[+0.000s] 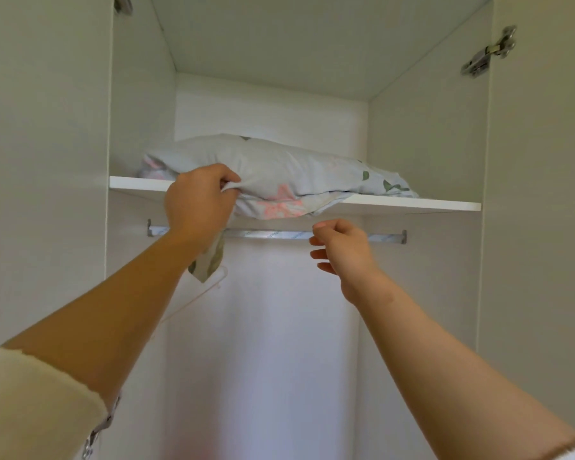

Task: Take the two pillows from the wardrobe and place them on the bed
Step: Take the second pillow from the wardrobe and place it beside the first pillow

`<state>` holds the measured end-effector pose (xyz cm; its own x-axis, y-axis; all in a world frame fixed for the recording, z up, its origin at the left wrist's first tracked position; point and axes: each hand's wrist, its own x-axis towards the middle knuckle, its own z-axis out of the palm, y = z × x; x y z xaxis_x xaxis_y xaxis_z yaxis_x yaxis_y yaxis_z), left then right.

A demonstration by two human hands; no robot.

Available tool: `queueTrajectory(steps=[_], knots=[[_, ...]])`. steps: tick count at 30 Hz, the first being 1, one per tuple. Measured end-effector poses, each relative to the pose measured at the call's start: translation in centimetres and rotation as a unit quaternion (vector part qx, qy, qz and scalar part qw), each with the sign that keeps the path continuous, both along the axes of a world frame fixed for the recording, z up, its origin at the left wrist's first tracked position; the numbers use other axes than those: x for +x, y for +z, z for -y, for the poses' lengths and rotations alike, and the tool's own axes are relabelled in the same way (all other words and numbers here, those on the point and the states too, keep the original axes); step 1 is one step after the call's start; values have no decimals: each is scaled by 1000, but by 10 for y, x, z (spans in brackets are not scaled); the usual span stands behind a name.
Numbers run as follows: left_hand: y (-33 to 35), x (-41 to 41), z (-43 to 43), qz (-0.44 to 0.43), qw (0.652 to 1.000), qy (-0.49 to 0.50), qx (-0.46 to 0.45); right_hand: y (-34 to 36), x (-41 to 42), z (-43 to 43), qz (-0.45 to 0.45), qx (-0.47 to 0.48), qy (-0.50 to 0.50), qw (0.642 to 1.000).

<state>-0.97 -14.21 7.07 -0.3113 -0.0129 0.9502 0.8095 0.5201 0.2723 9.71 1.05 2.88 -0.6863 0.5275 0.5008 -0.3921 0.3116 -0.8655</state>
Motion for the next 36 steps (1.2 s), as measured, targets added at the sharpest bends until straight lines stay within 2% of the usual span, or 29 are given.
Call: queueTrajectory(steps=[4,9,12,14,15,17,19,20,26,28,30,32,34,36], knots=[[-13,34,-11,-9,992,-118,-42,9,-2,5,-4,-9,-3,1000],[-19,61,-21,-30,955,-244,-166,19,1,5,-24,-141,42,989],[-2,56,-10,-114,956,-217,-162,22,3,6,-29,-178,70,981],[15,40,-3,-142,973,-126,-132,27,4,10,-35,-174,81,981],[23,30,1,-126,980,-59,-140,30,5,13,-43,-168,85,981],[35,10,5,-43,972,56,-224,37,4,18,-53,-150,77,984],[41,-4,6,20,946,108,-306,42,1,20,-60,-133,42,988],[42,-10,4,21,939,118,-323,44,-1,20,-64,-123,20,990],[37,-7,-4,-81,963,109,-234,44,8,14,-58,-97,-30,993],[32,3,-10,-108,964,96,-225,42,12,7,-31,-68,-83,994],[27,15,-20,-135,963,73,-222,42,15,-1,19,29,-232,972],[21,31,-32,-169,962,32,-210,47,22,-5,-10,93,-335,938],[15,50,-43,-194,956,-23,-220,54,28,-8,-62,126,-350,926],[14,61,-47,-162,944,-75,-278,57,31,-14,-48,155,-339,927]])
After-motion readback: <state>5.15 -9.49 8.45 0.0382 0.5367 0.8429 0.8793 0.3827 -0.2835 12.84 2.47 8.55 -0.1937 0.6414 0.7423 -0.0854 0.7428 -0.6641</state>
